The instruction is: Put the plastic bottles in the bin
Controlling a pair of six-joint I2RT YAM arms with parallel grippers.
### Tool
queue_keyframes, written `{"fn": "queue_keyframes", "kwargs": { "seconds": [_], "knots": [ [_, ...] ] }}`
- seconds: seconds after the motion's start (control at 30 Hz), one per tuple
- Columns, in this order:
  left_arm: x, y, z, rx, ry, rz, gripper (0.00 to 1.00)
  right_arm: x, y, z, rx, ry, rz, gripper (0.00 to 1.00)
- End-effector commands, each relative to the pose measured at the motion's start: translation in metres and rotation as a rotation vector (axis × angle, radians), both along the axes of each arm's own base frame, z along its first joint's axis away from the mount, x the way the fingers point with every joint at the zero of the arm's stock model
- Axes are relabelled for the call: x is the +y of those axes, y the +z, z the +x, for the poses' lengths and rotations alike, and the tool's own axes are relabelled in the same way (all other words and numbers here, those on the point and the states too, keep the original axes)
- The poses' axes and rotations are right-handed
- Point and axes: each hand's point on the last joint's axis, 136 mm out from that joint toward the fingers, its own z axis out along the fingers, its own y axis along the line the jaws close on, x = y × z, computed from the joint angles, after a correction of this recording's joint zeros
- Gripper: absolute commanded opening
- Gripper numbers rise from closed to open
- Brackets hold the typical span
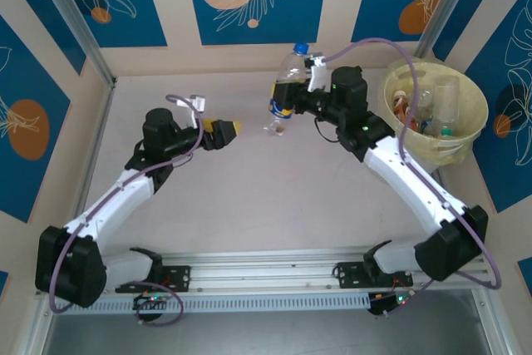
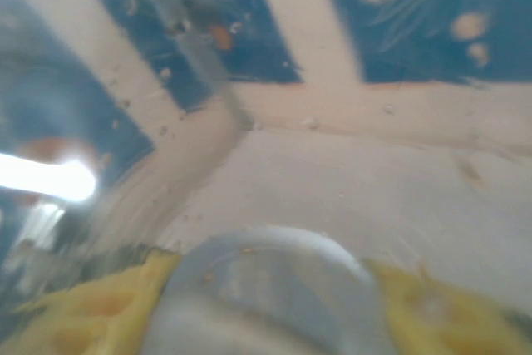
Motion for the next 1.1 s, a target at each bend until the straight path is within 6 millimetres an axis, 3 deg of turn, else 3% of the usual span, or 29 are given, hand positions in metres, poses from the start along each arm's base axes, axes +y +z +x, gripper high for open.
{"fn": "queue_keyframes", "kwargs": {
  "seconds": [0.0,0.3,0.47,0.53,0.67,0.77,0.9,1.07],
  "knots": [
    [0.042,-0.021,0.015,-0.024,0.268,0.088,1.0,-0.051,0.017,-0.01,-0.058,-0.169,-0.163,0.51],
    [0.082,-0.035,0.011,-0.071,0.479,0.131,1.0,-0.163,0.069,-0.034,-0.138,-0.521,-0.222,0.52],
    [0.089,-0.046,0.012,-0.06,0.512,0.151,1.0,-0.255,0.073,-0.038,-0.07,-0.823,-0.2,0.53],
    [0.088,-0.048,0.013,-0.055,0.507,0.153,1.0,-0.282,0.068,-0.039,-0.031,-0.891,-0.141,0.54],
    [0.087,-0.05,0.015,-0.043,0.51,0.144,1.0,-0.312,0.055,-0.03,0.045,-0.938,0.007,0.55],
    [0.086,-0.051,0.015,-0.035,0.505,0.138,1.0,-0.341,0.052,-0.021,0.076,-1.043,-0.009,0.55],
    [0.087,-0.054,0.014,-0.027,0.511,0.142,1.0,-0.365,0.053,-0.014,0.093,-1.115,-0.11,0.56],
    [0.091,-0.061,0.017,-0.011,0.535,0.143,1.0,-0.368,0.02,0.001,0.203,-1.07,-0.37,0.58]
  ]
}}
